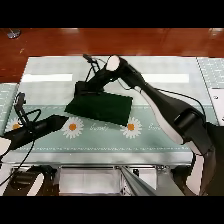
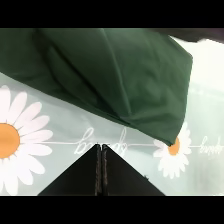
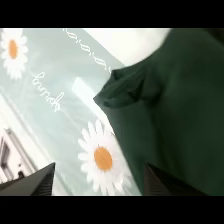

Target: Fold the shirts.

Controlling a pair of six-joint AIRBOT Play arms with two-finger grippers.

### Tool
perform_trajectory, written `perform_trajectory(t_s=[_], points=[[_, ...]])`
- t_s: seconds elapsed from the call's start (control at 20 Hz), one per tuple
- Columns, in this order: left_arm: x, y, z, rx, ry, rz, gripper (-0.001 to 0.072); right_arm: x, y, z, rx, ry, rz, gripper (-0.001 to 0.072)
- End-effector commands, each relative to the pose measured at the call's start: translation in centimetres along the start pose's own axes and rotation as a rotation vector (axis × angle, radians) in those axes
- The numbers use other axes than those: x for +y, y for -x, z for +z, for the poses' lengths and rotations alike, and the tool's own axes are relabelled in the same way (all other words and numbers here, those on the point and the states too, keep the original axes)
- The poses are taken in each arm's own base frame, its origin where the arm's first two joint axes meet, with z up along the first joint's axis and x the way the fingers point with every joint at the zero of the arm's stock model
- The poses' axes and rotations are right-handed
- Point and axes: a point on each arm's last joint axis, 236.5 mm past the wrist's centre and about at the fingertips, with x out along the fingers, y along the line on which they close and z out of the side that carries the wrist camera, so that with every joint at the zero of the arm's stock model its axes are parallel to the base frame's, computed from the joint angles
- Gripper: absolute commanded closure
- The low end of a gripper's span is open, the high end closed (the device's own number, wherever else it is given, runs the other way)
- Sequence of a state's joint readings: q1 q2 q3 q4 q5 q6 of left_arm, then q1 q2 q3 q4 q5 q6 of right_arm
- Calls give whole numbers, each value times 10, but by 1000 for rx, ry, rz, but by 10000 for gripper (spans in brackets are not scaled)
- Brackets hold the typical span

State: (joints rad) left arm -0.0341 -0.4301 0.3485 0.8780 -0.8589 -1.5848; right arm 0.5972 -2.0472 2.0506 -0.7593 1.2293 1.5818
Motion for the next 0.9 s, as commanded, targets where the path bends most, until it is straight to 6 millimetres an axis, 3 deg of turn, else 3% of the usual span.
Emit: perform_trajectory(t_s=[0.0, 0.1, 0.2, 0.3, 0.35, 0.45, 0.55, 0.65, 0.85], points=[[14, -10, -1, 18, 14, 38, 685, -21, 84, -7, 62, 26, 0, 84], [20, -16, -6, 44, 31, 53, 685, -44, 166, -24, 84, 68, -88, 84], [24, -19, -7, 58, 42, 62, 684, -87, 238, -44, 30, 31, -298, 83], [25, -21, -5, 50, 46, 66, 685, -125, 285, -64, -107, -68, -415, 82], [26, -21, -4, 47, 46, 67, 684, -145, 295, -75, -204, -141, -433, 83], [26, -21, -4, 45, 46, 67, 684, -187, 286, -110, -364, -361, -447, 83], [26, -21, -4, 45, 46, 67, 684, -215, 246, -147, -454, -563, -373, 82], [26, -21, -3, 43, 46, 67, 684, -220, 199, -167, -453, -692, -255, 83], [26, -22, 0, 27, 46, 67, 684, -208, 128, -167, -323, -682, -146, 83]])
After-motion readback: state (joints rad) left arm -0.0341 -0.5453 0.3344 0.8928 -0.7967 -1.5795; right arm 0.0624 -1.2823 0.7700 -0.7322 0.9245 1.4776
